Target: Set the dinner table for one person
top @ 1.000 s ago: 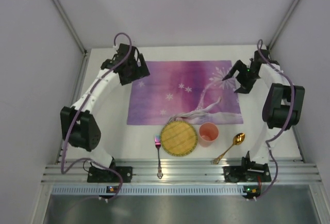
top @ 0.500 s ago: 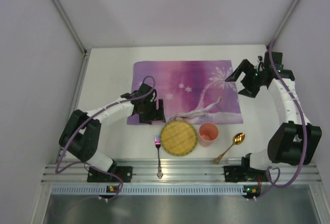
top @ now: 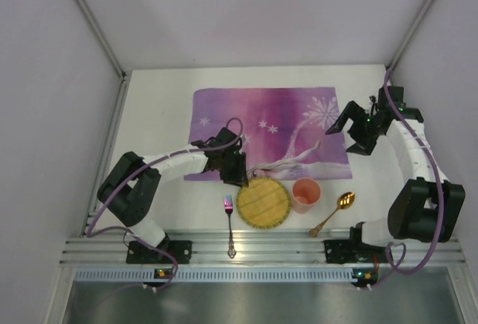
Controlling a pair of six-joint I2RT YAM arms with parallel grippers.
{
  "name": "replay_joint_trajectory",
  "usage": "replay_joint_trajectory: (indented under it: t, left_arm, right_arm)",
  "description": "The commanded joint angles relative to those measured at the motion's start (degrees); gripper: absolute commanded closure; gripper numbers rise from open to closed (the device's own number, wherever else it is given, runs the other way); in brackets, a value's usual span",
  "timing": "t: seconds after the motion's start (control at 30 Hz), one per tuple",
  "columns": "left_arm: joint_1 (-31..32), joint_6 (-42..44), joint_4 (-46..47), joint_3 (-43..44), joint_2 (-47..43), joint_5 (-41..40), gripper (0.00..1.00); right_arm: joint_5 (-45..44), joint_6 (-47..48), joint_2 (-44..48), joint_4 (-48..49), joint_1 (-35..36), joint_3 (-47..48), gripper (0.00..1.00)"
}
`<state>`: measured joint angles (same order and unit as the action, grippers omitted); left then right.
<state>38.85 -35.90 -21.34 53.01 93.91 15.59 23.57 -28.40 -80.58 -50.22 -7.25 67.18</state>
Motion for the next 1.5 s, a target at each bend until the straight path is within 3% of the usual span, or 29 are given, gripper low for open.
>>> replay_joint_trajectory:
  t: [0.0,0.2,0.23,0.3,0.37,0.47,0.5,0.57,0.8,1.0,1.23,1.47]
  left_arm:
    - [0.35,1.35,1.39,0.68,0.22,1.72,0.67]
    - [0.52,5.22,-0.63,2.97,4.96,7.15,0.63]
    - [0.52,5.84,-1.33,3.58,5.58,7.86,0.60]
    - [0.61,7.76,-1.60,3.94,6.90,9.71,0.43]
    - [0.61,8.56,-1.95,3.85,7.34,10.77,0.40]
    - [0.61,9.18,-1.07,3.50,7.87,11.82,0.62]
    - [0.61,9.53,-0.81,3.50,8.48,12.44,0.85]
    - [0.61,9.80,-0.72,4.03,8.92,13.67,1.00]
    - [0.26,11.29,-2.12,8.84,5.50,17.28,1.00]
    - [-5.00,14.63,-7.48,16.85,5.06,13.16,1.00]
    - [-16.85,13.84,-3.54,24.23,8.13,13.23,1.00]
    - [-24.70,2.10,9.98,31.01,18.92,19.80,1.00]
  right_arm:
    - [-1.42,1.42,0.95,-1.29,0.48,0.68,0.00]
    - [-1.95,1.86,0.42,-1.29,0.48,-0.64,0.00]
    - [-1.95,1.95,0.42,-1.37,0.48,-0.73,0.00]
    - [-2.04,2.04,0.42,-1.46,0.48,-0.91,0.00]
    - [-2.48,2.12,0.59,-1.55,0.48,-1.08,0.00]
    - [-2.74,2.12,0.42,-1.64,0.39,-1.35,0.00]
    - [-2.83,2.12,0.25,-1.64,0.39,-1.43,0.00]
    - [-2.92,2.21,0.16,-1.64,0.39,-1.61,0.00]
    - [-3.01,2.12,-0.11,-1.64,0.30,-1.52,0.00]
    - [-2.92,1.68,0.07,-0.94,0.30,-2.14,0.00]
    - [-3.18,1.86,0.42,-1.11,0.30,-1.88,0.00]
    - [-3.80,2.12,0.33,-1.38,0.30,-2.14,0.00]
